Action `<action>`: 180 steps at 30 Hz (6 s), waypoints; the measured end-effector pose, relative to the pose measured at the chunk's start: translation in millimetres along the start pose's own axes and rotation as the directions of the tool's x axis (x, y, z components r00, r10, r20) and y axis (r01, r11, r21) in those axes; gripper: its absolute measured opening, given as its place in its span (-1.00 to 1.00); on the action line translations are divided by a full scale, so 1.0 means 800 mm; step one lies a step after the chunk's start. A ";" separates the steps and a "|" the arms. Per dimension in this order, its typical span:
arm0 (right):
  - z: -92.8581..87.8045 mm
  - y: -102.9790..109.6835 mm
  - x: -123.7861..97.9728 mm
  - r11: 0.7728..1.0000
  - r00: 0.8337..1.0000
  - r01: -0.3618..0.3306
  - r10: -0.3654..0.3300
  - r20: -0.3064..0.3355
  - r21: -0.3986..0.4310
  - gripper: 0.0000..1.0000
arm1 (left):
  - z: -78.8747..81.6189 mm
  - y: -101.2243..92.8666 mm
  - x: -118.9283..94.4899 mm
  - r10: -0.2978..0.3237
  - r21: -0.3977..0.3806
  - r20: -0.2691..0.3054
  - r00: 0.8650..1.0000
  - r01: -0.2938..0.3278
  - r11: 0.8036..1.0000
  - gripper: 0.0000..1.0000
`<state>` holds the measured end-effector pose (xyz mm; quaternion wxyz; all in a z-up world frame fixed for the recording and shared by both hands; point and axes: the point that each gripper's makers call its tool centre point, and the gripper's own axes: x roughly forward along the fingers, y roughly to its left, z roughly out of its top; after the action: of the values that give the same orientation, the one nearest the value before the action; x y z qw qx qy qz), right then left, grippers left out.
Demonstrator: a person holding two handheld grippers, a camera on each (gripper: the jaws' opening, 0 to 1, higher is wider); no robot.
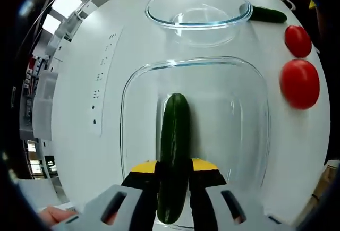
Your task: Sort the scattered tomatoes and cucumbers on the table and place them into their respective storage containers
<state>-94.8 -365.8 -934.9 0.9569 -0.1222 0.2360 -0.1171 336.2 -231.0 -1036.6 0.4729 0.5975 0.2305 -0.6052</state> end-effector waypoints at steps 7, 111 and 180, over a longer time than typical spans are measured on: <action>0.004 0.001 -0.002 1.000 1.000 -0.001 0.001 0.003 -0.012 0.55 | 0.003 -0.003 -0.001 0.032 0.039 0.036 0.999 -0.033 0.999 -0.56; 0.030 0.021 -0.020 0.997 0.996 -0.026 0.032 0.080 -0.068 0.55 | 0.038 -0.348 -0.178 0.287 -0.352 0.668 0.686 -0.049 0.935 0.90; 0.117 0.246 0.164 0.871 0.875 -0.453 0.475 0.094 -0.189 0.49 | 0.013 -0.351 -0.242 0.403 -0.405 0.634 0.660 -0.161 0.900 0.89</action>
<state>96.0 -200.7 -966.9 0.9578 -0.1466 0.2006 0.1447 61.6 -56.8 -932.9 0.7022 0.2664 0.0286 -0.6596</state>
